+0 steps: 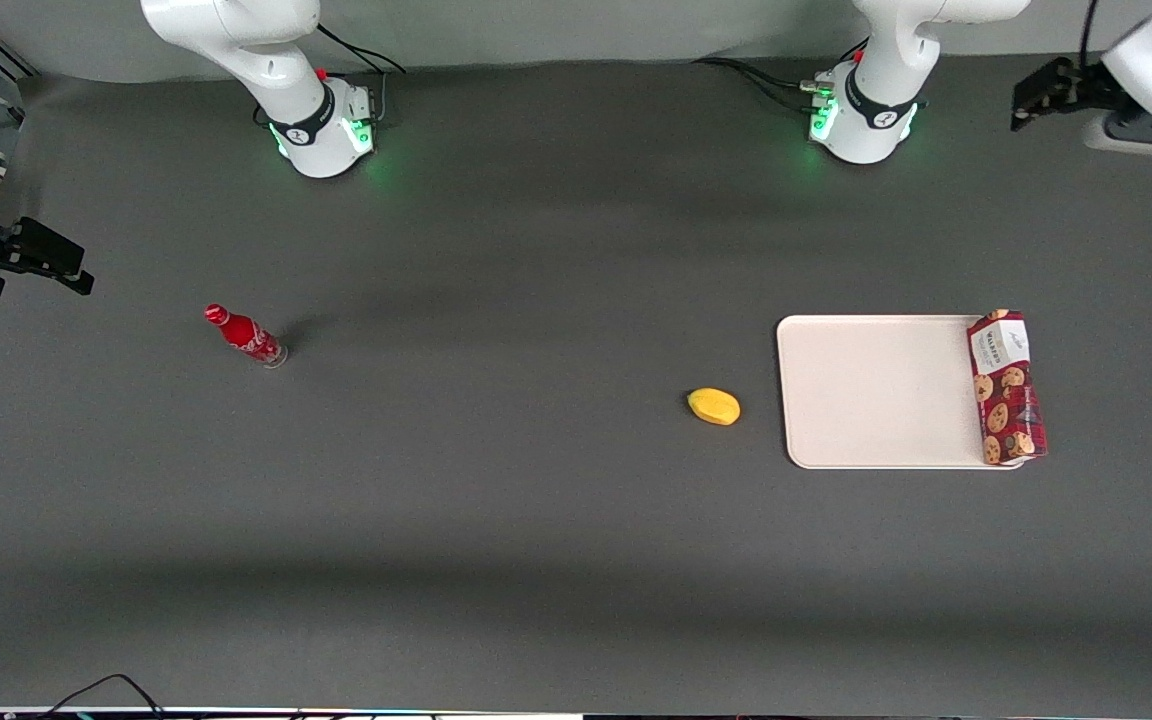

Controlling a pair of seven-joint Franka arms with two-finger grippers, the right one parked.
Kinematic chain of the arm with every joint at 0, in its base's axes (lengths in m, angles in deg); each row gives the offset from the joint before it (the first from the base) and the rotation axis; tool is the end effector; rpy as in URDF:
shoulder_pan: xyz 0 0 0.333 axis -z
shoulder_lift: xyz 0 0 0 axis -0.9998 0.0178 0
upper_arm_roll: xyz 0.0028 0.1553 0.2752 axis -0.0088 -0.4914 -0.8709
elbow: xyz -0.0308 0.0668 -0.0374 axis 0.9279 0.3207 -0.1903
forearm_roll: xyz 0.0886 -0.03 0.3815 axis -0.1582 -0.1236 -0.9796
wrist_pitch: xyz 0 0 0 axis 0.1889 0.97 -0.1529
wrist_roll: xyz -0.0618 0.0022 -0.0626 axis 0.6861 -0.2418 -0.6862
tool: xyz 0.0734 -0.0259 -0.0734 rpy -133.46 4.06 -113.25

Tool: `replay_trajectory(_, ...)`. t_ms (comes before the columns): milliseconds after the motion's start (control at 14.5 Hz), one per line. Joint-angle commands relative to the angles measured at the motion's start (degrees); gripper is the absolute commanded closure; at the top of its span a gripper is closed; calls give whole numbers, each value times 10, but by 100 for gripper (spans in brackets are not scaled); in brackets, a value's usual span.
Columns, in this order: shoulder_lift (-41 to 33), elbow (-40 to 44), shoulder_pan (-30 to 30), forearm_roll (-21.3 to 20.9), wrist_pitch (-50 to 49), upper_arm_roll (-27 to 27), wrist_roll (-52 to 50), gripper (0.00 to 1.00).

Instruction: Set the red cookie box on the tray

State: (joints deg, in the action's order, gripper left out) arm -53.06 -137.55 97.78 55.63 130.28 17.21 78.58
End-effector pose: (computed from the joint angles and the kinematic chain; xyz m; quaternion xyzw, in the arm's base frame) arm 0.3948 -0.0074 0.6114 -0.9892 0.0855 0.1185 0.0070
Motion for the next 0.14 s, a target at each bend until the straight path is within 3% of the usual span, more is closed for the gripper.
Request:
replay_trajectory(0,15,18,1,-4,13,4,-13,0)
replay_trajectory(69,29,31,2,-4,11,4,-13,0)
